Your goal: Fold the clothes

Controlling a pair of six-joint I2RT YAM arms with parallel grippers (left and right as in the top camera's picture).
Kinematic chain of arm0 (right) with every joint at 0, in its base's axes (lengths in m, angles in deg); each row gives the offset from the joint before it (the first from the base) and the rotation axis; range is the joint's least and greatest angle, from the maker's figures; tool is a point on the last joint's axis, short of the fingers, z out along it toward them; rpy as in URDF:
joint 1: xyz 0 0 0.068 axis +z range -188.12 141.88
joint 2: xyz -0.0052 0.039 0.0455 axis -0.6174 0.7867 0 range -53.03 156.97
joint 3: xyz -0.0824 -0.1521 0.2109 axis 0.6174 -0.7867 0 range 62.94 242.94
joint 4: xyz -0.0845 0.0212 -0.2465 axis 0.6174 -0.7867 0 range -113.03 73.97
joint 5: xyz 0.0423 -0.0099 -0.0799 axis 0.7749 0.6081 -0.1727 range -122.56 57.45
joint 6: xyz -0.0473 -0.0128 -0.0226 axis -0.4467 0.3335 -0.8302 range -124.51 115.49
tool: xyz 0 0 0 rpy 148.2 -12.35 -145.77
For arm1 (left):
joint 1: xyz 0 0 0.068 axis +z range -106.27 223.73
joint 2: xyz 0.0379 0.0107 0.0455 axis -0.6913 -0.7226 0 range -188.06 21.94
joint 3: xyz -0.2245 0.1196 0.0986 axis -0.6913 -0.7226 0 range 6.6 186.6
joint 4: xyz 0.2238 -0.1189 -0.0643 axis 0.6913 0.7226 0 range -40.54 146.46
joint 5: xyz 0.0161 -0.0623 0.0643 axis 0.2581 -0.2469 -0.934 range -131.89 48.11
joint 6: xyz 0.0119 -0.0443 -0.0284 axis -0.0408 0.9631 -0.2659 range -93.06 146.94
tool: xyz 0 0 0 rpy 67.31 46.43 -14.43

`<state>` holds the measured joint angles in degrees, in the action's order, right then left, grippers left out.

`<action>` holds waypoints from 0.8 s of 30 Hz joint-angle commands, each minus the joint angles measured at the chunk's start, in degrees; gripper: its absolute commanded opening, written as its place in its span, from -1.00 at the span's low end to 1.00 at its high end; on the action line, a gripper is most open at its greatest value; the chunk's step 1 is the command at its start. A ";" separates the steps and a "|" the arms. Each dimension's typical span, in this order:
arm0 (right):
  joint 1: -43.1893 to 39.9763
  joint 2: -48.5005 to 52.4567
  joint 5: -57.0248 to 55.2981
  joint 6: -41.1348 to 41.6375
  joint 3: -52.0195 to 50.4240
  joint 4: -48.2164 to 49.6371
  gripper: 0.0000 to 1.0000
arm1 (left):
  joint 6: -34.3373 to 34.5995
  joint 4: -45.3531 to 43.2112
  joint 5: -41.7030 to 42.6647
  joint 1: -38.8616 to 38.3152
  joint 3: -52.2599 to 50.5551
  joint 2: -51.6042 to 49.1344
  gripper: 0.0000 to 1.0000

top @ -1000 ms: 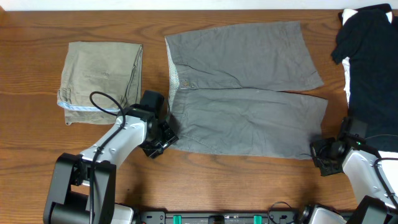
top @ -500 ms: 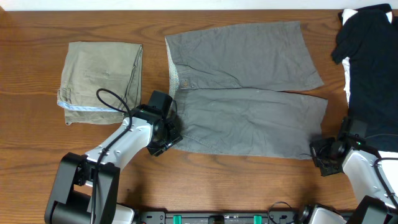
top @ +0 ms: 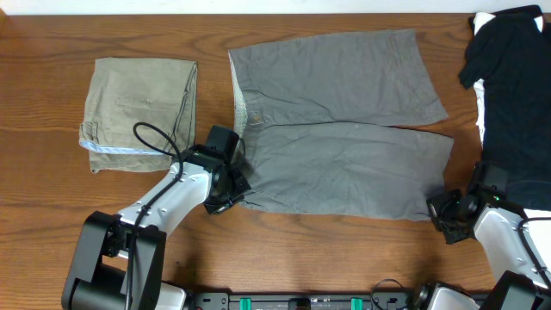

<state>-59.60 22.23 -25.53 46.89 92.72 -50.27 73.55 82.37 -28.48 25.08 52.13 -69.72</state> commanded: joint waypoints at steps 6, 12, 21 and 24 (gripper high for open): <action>-0.20 0.04 3.21 -11.52 7.52 -7.54 -0.98 | -13.14 3.15 2.40 -0.07 3.78 2.91 -0.88; -0.20 0.04 0.24 -15.54 15.47 -17.27 -0.98 | -15.15 6.54 2.16 -0.09 5.51 8.24 -0.88; -0.20 -0.22 -2.12 -19.15 26.05 -29.16 -0.98 | -15.17 13.35 -1.97 -0.09 5.51 12.55 -0.88; 0.13 -0.85 -2.56 -19.34 28.39 -31.89 -0.98 | -15.30 15.17 -2.16 -0.09 5.55 14.69 -0.88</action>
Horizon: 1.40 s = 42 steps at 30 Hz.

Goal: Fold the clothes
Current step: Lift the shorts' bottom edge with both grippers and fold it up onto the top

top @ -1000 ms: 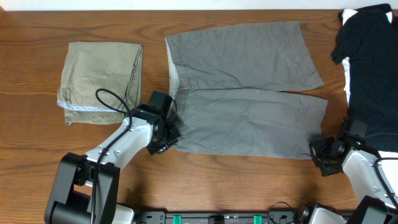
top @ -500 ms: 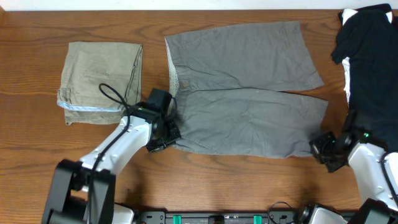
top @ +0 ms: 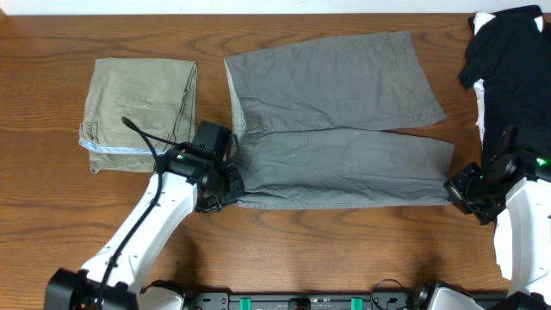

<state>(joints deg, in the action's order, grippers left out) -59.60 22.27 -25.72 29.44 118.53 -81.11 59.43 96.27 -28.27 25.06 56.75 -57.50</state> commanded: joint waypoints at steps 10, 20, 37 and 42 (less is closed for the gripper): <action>3.56 -4.26 -2.56 -5.92 11.56 -5.14 -0.98 | -1.90 9.57 -6.82 -0.07 6.25 8.94 -0.88; 10.29 7.19 -2.56 -6.43 29.83 -6.69 -0.98 | -3.63 8.92 -13.77 0.00 17.90 5.60 -0.88; 14.88 29.07 -4.26 -10.51 51.60 5.07 -0.98 | -5.97 -13.18 -24.35 0.15 23.39 -5.07 -0.88; 15.13 34.60 -4.26 -10.93 51.58 11.58 -0.98 | -7.21 -21.07 -25.79 1.27 23.39 -10.54 -0.88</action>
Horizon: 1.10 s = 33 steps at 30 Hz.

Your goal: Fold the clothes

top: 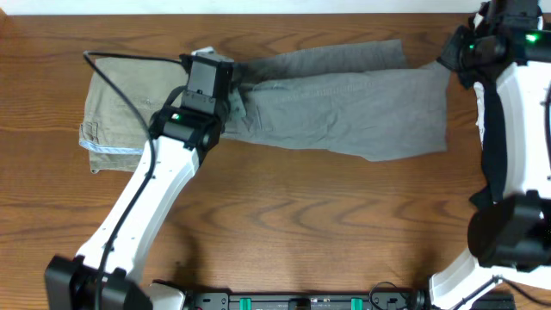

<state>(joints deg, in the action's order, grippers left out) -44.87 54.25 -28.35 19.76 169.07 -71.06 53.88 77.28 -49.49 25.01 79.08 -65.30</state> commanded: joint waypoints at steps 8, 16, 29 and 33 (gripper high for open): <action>0.85 12.31 -1.70 -1.22 1.05 11.47 -0.98 | -1.88 -10.67 -5.55 2.71 1.03 -12.13 -0.88; 1.53 21.16 -1.81 -2.93 1.05 22.10 -0.97 | -5.14 -24.33 -5.55 2.80 1.03 -23.17 -0.85; 4.79 28.65 -1.86 -10.25 1.09 38.49 -0.34 | -9.35 -34.05 -5.55 3.67 1.05 -32.15 -0.32; 4.79 27.85 -1.46 -12.02 2.25 39.93 0.18 | -14.93 -36.94 -5.55 3.67 1.33 -29.75 0.15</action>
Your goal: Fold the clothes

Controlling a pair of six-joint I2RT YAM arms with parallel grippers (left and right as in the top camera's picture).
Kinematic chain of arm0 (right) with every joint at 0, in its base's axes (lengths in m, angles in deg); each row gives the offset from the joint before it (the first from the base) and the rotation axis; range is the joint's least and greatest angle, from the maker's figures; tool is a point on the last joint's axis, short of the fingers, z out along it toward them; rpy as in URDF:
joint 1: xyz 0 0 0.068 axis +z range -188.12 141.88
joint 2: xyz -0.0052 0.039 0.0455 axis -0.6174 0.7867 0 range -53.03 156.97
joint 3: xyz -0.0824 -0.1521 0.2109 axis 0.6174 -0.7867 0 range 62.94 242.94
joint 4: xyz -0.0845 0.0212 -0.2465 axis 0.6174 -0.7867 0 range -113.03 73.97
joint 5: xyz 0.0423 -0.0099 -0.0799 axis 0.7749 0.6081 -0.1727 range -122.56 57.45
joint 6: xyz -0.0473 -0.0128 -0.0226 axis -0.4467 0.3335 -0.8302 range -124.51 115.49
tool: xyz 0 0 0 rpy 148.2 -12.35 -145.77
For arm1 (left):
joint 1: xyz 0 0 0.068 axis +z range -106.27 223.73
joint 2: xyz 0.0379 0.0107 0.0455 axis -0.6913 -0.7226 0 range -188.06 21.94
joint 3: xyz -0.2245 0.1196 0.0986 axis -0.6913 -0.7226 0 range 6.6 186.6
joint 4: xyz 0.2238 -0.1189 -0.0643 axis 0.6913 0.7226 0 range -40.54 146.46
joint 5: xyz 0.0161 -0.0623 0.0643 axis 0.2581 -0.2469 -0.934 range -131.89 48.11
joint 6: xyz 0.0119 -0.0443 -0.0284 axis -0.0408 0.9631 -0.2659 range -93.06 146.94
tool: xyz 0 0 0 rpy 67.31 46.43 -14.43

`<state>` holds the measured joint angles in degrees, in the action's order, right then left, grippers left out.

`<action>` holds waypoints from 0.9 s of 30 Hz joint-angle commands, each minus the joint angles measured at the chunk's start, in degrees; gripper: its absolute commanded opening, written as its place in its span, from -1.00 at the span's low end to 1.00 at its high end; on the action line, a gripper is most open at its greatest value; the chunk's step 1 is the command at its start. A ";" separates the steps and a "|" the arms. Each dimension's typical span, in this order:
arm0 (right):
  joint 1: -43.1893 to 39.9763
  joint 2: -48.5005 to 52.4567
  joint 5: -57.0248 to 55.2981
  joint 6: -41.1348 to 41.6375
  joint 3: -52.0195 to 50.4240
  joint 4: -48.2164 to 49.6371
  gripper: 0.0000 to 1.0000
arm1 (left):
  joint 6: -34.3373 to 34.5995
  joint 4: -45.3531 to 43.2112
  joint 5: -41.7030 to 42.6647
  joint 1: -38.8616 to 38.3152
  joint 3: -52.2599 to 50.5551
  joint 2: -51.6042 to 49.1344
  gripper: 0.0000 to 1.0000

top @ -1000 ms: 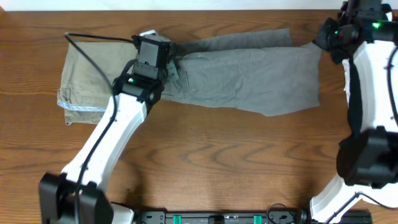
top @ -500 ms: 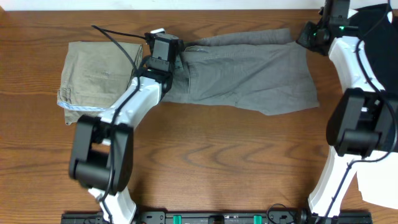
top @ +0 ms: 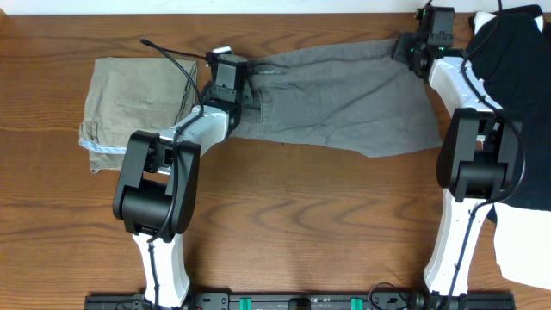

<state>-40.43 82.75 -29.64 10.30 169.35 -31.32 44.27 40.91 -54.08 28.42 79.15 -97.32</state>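
Observation:
Grey shorts (top: 344, 99) lie across the far middle of the table, doubled over lengthwise with one leg on the other. My left gripper (top: 231, 76) sits at the waistband end, where the cloth puckers under it, shut on the shorts. At the far right corner of the leg hem, my right gripper (top: 413, 45) is also shut on the cloth. The fingers of both are hidden under the wrists. The near right corner of the shorts hangs out in a slanted point.
A folded khaki garment (top: 138, 108) lies at the left, close to my left arm. A black garment (top: 516, 86) is heaped at the far right, over white cloth (top: 521, 250) that reaches the near right edge. The table (top: 301, 224) is brown wood.
Both grippers have moved further back with the shorts. The right one has also shifted left, from the far right corner to above the leg hem. The top layer now lies flatter.
First the shorts lay spread flat, my grippers at their near edge, left at the waist corner and right at the leg hem. Then that edge was raised and drawn back. Later the near half lay over the far half, and now both grippers are at the far edge.

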 commanded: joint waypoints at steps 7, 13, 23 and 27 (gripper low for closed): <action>0.85 -4.63 0.48 -5.49 4.07 -6.51 0.49 | -5.27 3.45 -0.87 0.13 1.51 10.80 0.14; 1.97 -11.43 10.08 -6.36 4.07 -16.17 -0.24 | -5.27 9.79 4.26 0.13 1.51 15.32 -0.87; 5.40 -8.52 10.38 -8.76 3.87 -20.13 -0.98 | -5.27 6.91 17.62 0.13 1.46 8.96 -0.88; 5.99 -4.50 7.74 -8.66 3.87 -16.52 -0.98 | -5.27 0.72 17.59 0.15 1.46 3.82 -0.88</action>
<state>-34.86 74.21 -20.30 2.84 173.02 -49.11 39.50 44.29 -38.32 28.42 79.94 -89.43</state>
